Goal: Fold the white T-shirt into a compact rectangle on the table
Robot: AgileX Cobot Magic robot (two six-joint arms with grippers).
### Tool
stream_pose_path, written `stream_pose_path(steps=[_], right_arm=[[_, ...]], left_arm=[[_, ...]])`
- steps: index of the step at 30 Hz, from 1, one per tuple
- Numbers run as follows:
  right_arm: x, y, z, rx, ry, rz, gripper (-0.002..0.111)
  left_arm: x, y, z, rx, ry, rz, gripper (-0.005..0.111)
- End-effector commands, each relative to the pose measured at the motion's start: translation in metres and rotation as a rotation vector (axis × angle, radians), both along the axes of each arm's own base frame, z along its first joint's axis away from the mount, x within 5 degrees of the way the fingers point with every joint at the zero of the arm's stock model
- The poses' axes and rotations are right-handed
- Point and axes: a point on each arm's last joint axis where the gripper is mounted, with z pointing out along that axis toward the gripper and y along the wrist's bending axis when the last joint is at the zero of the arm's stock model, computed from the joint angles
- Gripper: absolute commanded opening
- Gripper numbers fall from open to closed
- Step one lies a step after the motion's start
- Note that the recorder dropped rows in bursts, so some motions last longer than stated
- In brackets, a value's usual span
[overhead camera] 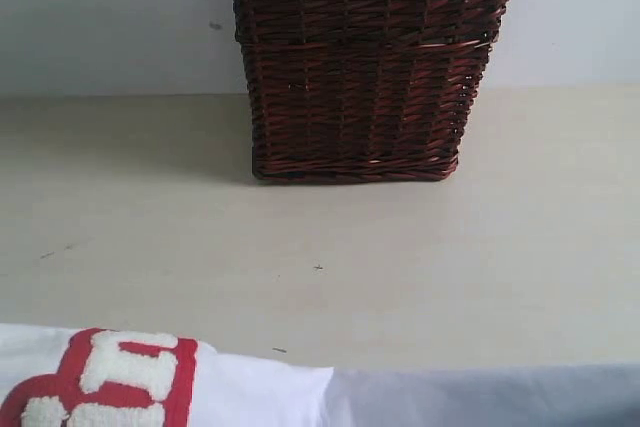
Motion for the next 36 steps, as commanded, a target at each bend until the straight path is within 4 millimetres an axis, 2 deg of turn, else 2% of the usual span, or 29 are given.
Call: stream_pose_path(steps=[1, 14, 23, 30, 36], right_arm=[[0.007, -0.006, -0.014, -0.079, -0.027, -0.021, 0.000], [0.024, -0.009, -0.033, -0.183, -0.164, 0.034, 0.000], [0.041, -0.011, -0.059, -0.195, -0.095, 0.042, 0.000], [0.061, -0.013, -0.062, -0.218, -0.109, 0.045, 0.000], [0.086, -0.015, -0.058, -0.162, -0.221, -0.035, 0.000]], left_arm=[[0.014, -0.001, -0.010, -0.016, 0.000, 0.046, 0.000], [0.060, -0.004, -0.021, -0.018, 0.034, 0.154, 0.000], [0.096, -0.009, -0.041, 0.035, 0.139, 0.211, 0.000], [0.122, -0.010, -0.059, 0.073, 0.163, 0.265, 0.000], [0.141, -0.009, -0.066, 0.085, 0.097, 0.318, 0.000]])
